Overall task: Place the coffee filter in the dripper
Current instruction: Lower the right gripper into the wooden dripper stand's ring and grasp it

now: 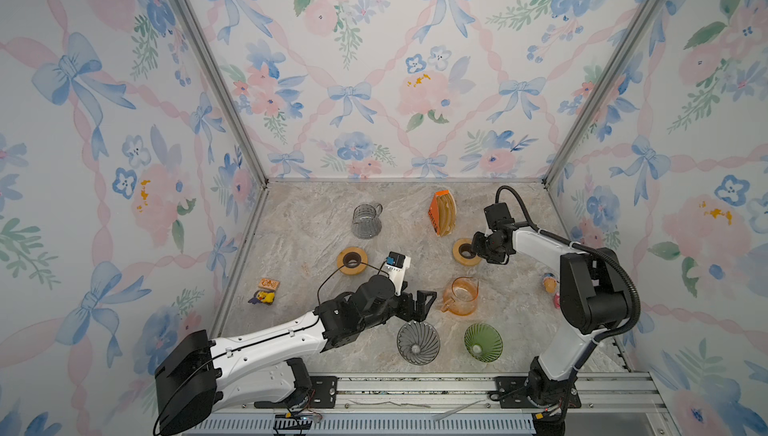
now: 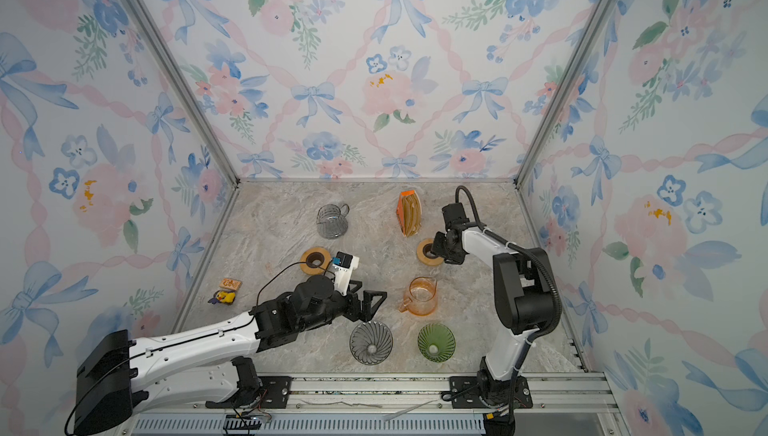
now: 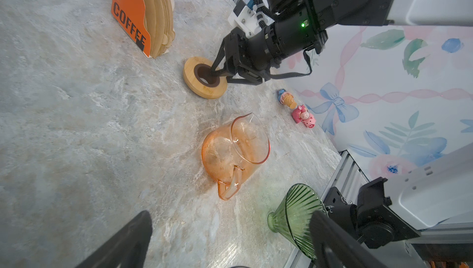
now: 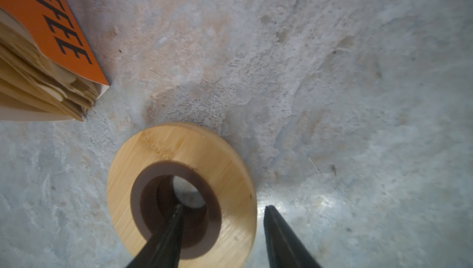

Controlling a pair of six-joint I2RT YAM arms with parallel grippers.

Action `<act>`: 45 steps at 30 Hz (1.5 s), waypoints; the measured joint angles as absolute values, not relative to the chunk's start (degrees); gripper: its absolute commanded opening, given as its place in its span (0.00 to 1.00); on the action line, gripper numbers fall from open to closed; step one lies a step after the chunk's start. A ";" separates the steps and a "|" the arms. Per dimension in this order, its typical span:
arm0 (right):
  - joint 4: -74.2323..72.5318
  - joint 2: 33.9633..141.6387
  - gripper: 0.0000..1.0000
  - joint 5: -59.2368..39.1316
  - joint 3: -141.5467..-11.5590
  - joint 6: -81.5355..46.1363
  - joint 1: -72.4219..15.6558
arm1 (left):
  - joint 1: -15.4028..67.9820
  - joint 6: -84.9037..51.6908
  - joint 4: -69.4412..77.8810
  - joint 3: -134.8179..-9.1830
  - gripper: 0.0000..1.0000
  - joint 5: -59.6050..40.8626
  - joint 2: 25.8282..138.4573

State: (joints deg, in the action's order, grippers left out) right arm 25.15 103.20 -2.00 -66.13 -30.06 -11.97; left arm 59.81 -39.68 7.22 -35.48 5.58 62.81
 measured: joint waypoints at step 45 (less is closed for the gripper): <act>25.63 106.30 0.36 0.73 -67.61 -29.82 -13.19 | 59.79 -41.06 5.52 -38.33 0.98 9.19 61.93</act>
